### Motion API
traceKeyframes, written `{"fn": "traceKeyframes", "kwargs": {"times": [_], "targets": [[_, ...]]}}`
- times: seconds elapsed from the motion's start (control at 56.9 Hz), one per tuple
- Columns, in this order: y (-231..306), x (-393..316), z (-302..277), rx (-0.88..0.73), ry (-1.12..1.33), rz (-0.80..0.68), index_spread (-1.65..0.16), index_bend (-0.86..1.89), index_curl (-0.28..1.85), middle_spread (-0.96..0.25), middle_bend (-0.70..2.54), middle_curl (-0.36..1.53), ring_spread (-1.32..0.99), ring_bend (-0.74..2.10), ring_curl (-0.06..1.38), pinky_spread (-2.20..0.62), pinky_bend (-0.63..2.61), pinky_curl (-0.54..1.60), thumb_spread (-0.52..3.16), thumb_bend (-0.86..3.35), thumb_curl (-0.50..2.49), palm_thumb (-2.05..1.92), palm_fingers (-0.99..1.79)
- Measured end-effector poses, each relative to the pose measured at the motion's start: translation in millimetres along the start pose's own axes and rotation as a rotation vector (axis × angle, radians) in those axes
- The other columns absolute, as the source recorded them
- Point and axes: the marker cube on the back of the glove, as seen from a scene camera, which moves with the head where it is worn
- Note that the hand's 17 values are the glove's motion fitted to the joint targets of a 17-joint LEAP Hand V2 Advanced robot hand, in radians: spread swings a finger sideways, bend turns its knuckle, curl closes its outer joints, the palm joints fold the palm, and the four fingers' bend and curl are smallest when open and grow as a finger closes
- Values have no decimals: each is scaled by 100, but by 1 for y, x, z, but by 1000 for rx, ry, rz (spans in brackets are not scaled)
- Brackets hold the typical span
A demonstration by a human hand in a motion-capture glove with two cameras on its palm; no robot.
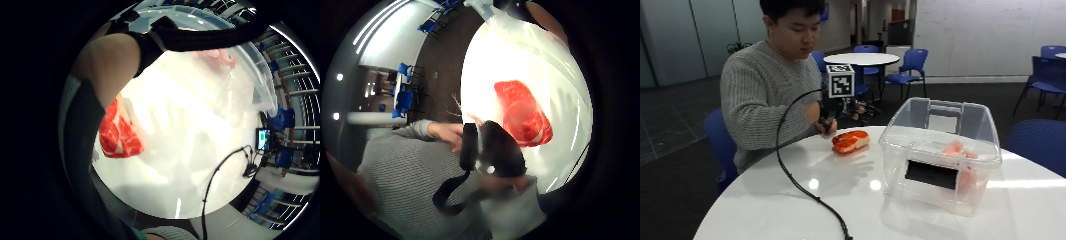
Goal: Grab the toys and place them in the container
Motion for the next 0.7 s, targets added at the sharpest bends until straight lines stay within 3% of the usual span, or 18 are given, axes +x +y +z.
{"fn": "traceKeyframes", "kwargs": {"times": [0.457, 0.703], "targets": [[1, -9, 117, -155, -2, 71, -39, 15, 46, -15, 16, 41, -11, 38, 32, 5, 91, 36, 140, 0, 33, 4, -4], [2, -16, 139, -93, 72, 73, -36, 6, 31, -15, 15, 35, -20, 74, 41, -3, 116, 42, 142, 1, 34, 13, -1]]}}
